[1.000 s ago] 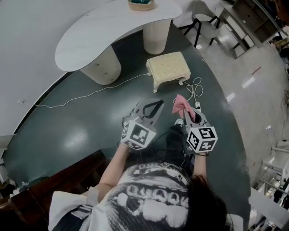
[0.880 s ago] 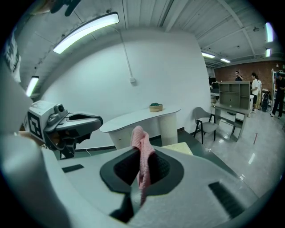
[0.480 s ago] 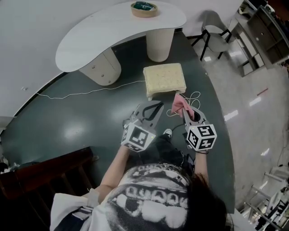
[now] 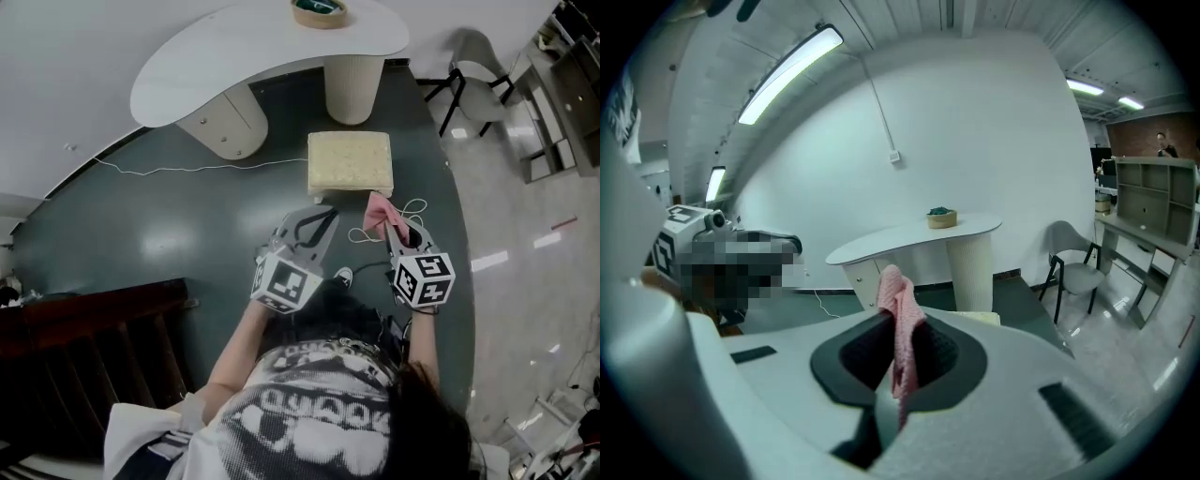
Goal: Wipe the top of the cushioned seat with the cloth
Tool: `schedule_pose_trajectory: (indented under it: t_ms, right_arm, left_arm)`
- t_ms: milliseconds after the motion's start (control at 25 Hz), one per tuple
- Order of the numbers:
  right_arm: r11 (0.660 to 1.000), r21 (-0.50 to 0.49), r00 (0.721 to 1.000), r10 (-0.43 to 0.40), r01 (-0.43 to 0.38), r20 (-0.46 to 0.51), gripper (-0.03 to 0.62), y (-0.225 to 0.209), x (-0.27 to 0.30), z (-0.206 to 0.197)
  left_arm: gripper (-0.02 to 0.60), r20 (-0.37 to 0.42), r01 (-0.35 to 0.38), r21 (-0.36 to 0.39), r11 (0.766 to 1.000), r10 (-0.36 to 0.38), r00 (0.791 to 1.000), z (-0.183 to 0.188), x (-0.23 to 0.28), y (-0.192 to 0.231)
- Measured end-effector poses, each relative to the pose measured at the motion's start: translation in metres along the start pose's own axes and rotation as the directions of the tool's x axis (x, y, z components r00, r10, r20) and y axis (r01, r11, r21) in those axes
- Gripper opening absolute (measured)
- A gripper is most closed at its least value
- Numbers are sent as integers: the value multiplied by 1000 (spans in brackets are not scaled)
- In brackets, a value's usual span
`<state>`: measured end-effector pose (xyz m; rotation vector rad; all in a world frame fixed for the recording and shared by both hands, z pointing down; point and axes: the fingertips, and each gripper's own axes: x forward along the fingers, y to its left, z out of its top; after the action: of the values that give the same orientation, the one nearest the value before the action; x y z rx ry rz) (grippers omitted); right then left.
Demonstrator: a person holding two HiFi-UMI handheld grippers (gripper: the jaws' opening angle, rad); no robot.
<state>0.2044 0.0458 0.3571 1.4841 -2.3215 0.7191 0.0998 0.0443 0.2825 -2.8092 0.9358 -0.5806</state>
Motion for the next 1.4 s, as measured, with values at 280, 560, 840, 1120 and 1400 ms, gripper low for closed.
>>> schedule_pose_trajectory:
  t_ms: [280,560,840,1120,1400]
  right_arm:
    - [996,29,996,90,-89,-29,14,-8,35,-1]
    - [990,-31,989,132,-135,-72,14,-15,84,9]
    - [988,-62,984,137,-145,-111,14,-30,144,9]
    - [987,-55,980,140,-149,-144,14,-46,220,6]
    - [987,-40,972,144,-153,-186,14,-62,301,-12]
  left_arm:
    - [8,-35,-77,20,997,78,996,-9,10,23]
    - [8,-65,-95,35,995,97,993,-31,23,53]
    - [8,-82,-107,34,994,110,991,-70,43,85]
    - [8,-95,-107,17,994,109,990,-117,70,127]
    - [8,-94,-92,13,996,92,991,-158,103,170]
